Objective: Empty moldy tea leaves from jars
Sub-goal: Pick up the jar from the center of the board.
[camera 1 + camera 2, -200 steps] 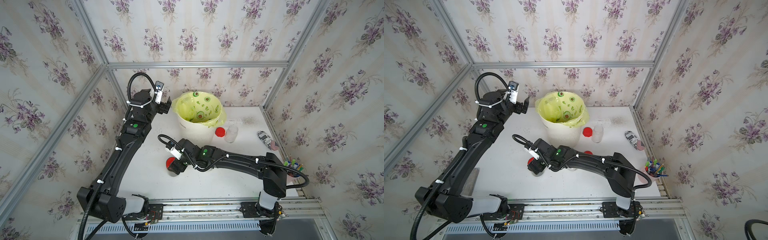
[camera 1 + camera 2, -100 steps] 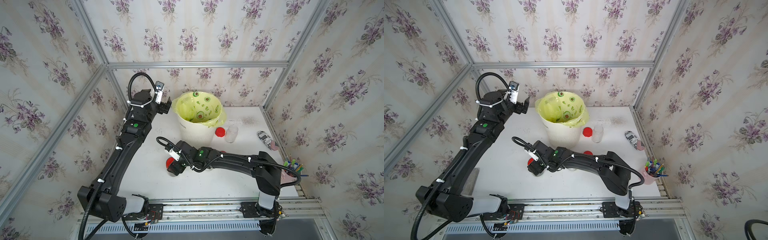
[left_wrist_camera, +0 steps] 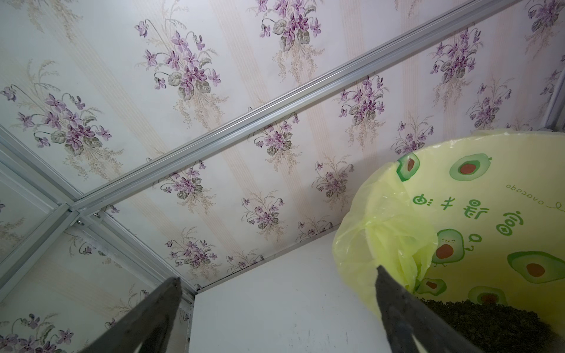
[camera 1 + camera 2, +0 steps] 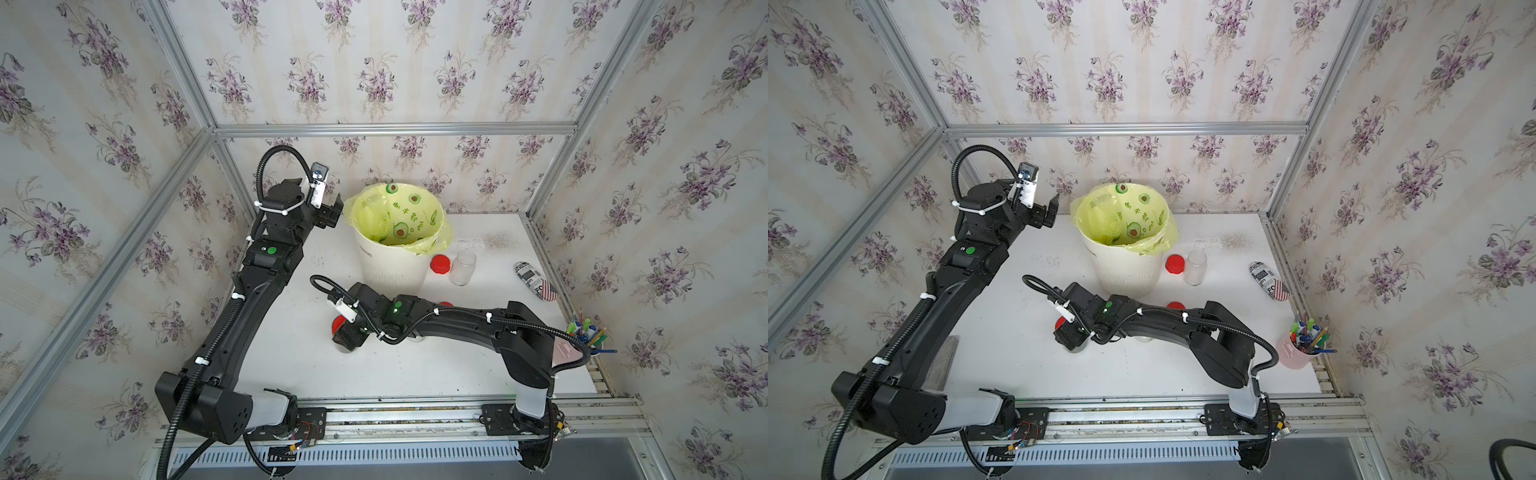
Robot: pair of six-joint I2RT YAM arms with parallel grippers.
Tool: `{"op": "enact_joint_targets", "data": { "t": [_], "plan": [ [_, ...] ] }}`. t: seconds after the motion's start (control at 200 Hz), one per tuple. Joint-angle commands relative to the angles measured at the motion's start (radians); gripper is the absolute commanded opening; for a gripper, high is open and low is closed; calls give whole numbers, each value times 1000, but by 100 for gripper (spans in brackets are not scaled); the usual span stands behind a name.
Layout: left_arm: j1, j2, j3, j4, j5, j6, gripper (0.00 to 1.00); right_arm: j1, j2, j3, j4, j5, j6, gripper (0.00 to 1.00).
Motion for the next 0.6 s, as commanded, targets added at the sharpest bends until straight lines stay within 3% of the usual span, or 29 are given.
{"op": "enact_joint_targets", "data": {
  "t": [0.0,0.595],
  "plan": [
    [0,-1,7,18,-7,4,99,1,8,9,14,-5,5,77],
    [1,0,2,19,2,-3,100,1,-39,22,-54,87,-26,53]
  ]
}}
